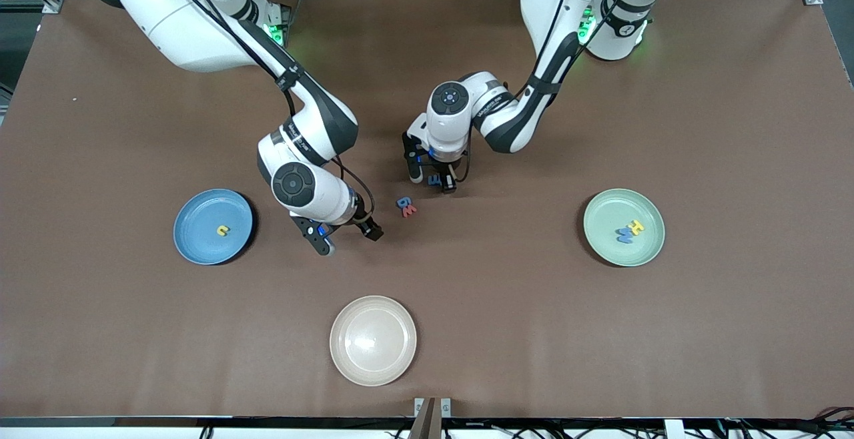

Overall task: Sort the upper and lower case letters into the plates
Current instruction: 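Grasp the teal R with the left gripper while the right gripper reaches the pink w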

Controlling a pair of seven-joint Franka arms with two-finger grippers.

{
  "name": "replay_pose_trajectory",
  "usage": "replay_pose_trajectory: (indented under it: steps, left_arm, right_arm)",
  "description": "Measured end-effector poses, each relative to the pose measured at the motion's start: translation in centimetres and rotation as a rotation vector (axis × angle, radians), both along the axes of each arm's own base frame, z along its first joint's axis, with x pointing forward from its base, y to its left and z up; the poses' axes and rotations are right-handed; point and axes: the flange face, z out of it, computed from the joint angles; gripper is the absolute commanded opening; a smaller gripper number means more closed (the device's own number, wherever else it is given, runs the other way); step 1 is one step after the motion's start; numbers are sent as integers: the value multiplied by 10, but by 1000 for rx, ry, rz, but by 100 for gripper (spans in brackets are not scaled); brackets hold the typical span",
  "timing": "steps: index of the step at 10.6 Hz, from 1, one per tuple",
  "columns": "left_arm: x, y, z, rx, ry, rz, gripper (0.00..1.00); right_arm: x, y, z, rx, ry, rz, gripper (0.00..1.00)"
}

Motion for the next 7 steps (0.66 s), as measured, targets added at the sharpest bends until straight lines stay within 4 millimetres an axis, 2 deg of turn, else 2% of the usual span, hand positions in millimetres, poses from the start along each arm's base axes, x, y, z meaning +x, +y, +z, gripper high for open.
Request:
replay_pose_trajectory:
  steps: [4, 6, 7]
  left_arm:
    - [1, 5, 3, 21, 12, 9, 0]
    - [6, 17, 5, 76, 40, 26, 0]
    - [10, 25, 12, 107, 58, 39, 0]
  right_arm:
    - [-11, 27, -19, 28, -20, -14, 100]
    - [-13, 30, -25, 33, -20, -14, 100]
    - [-13, 30, -25, 33, -20, -14, 100]
